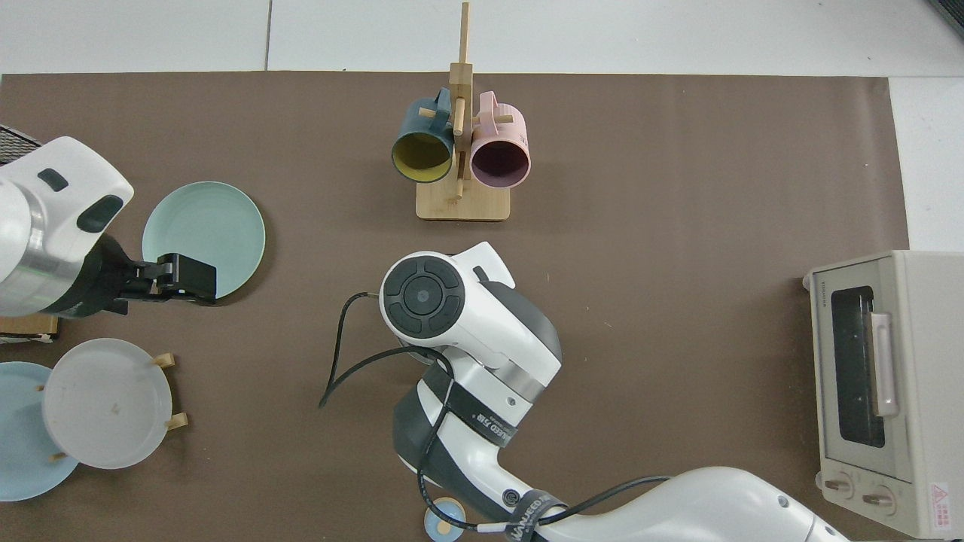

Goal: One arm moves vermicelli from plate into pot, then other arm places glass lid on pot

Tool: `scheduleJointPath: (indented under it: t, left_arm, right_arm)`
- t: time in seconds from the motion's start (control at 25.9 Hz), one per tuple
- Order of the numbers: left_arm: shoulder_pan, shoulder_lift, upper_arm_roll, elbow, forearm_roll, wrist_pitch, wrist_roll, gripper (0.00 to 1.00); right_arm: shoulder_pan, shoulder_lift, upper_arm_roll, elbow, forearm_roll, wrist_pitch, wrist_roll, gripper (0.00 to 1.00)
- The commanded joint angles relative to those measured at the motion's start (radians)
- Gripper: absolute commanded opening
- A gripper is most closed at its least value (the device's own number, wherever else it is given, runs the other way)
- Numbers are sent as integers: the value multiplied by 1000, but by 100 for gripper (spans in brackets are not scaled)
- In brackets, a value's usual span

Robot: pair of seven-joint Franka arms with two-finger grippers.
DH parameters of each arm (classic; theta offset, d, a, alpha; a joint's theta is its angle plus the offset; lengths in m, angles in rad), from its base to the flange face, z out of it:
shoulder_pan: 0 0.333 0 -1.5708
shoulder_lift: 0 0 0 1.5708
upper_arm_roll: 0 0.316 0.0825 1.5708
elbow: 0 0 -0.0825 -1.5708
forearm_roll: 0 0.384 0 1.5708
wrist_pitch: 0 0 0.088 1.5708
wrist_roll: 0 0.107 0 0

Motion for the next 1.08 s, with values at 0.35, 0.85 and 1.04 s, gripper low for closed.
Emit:
scheduleJointPath:
  t: [0.35,0.85,1.04]
  left_arm:
    - [5,-15,-1,-11,-1,8,1,100]
    - [5,-15,-1,-11,-1,8,1,100]
    - [5,-13,0,-11,-1,8,0,100]
  right_arm:
    - [-10,6,62,138,-26,-168,4,100]
    - [-96,-73,53,139,73,-194,-140,100]
    - [-104,-165,-71,106,179,-202,-330,100]
